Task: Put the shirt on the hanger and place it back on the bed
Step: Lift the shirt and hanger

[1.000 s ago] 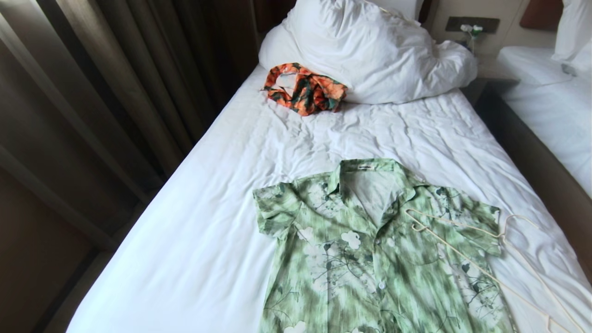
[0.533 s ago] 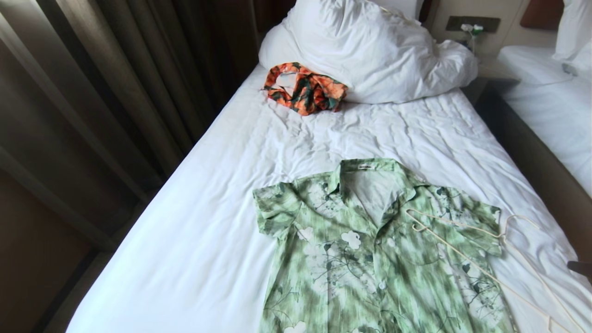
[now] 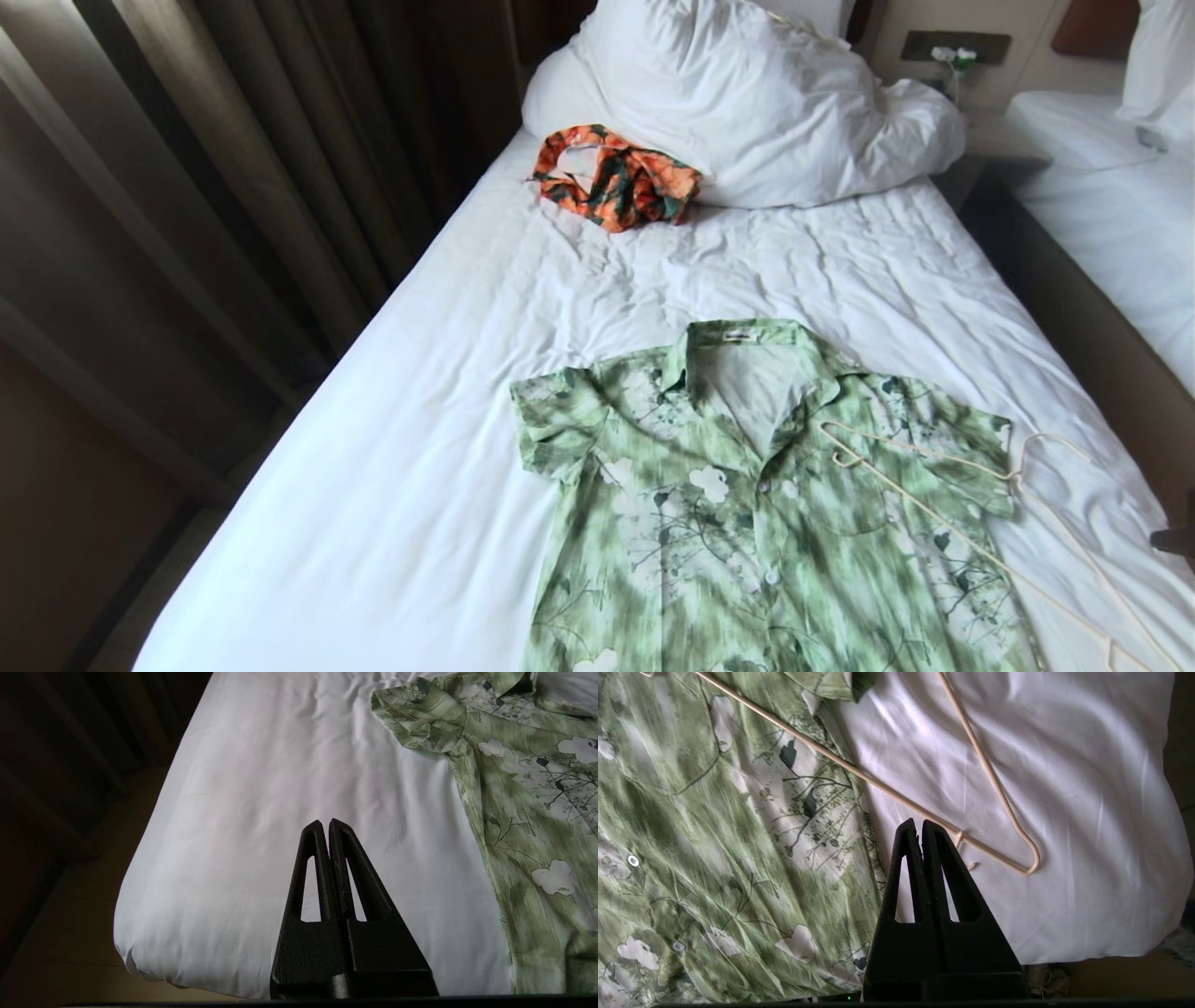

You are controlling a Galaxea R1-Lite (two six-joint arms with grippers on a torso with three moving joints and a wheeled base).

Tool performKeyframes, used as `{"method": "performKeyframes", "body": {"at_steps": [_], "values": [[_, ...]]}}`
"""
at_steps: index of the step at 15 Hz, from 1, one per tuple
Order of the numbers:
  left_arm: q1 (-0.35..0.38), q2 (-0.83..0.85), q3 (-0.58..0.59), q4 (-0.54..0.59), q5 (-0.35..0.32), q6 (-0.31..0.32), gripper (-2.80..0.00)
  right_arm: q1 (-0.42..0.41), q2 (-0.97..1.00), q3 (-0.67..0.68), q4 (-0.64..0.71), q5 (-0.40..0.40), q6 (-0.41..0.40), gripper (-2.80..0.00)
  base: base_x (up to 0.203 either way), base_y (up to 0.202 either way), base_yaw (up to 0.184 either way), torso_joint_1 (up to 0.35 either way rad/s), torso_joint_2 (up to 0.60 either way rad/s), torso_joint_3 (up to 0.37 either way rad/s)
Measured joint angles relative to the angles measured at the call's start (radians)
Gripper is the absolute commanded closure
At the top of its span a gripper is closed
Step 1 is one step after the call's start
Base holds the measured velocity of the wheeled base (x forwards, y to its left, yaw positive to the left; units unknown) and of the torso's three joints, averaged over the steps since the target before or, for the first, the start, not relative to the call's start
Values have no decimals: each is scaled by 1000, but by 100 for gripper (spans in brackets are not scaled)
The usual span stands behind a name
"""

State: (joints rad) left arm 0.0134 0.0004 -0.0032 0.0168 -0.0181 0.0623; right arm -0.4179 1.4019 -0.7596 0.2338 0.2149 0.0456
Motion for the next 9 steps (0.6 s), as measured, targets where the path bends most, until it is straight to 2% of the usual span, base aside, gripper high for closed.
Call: {"method": "performKeyframes", "body": {"at_steps": [3,5,6,9], "values": [[0,0,0,0,0,0,0,-137,81,-68,99,151,-137,0,0,0,0,0,0,0],[0,0,0,0,0,0,0,-208,148,-113,152,214,-217,0,0,0,0,0,0,0],[0,0,0,0,0,0,0,-239,181,-130,159,235,-252,-280,0,0,0,0,0,0],[0,0,0,0,0,0,0,-324,292,-187,162,328,-337,-280,0,0,0,0,0,0]]}}
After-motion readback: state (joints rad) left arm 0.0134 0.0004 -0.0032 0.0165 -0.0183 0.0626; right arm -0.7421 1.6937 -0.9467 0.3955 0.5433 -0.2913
